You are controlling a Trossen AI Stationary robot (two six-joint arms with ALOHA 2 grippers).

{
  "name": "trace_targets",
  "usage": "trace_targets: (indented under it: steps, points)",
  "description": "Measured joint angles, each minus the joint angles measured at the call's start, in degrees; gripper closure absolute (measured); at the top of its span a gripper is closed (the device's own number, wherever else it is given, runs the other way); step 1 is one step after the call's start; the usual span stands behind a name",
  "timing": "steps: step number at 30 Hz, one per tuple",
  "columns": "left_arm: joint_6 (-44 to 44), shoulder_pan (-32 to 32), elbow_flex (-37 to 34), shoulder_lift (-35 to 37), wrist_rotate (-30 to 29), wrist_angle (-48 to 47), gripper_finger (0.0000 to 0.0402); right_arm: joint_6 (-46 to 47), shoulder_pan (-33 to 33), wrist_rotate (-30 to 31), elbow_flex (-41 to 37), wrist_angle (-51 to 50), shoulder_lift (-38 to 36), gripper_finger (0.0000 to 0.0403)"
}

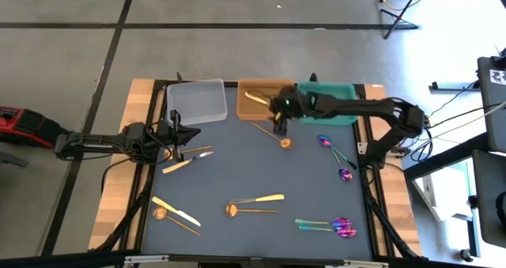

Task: Sort silverware by color (type)
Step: Put the yellow table knife into the orange bin, then put the golden spoon into the green bin

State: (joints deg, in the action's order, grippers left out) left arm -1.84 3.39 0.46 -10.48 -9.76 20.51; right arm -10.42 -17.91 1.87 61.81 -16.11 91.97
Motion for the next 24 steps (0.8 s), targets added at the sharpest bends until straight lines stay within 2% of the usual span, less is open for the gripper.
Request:
trace_targets:
  steps: [6,12,19,24]
  points:
    - [0.23,-0.03,-0.01,-0.02,-0.58,-0.32,0.0401,6.03,4.74,3.25,-10.51,9.05,0.28,0.0214]
    - [0.19,-0.03,0.0,-0.02,-1.71,-0.3,0.0401,11.17,5.53,5.68,-19.04,20.37,0.95,0.0214]
    - [-0.25,-0.03,0.01,-0.02,-3.09,-0.27,0.0401,13.89,5.53,5.48,-22.07,27.11,2.02,0.0214]
    - [-0.27,-0.03,0.01,0.0,-3.23,-0.12,0.0401,14.65,5.53,5.16,-22.13,28.44,6.55,0.0214]
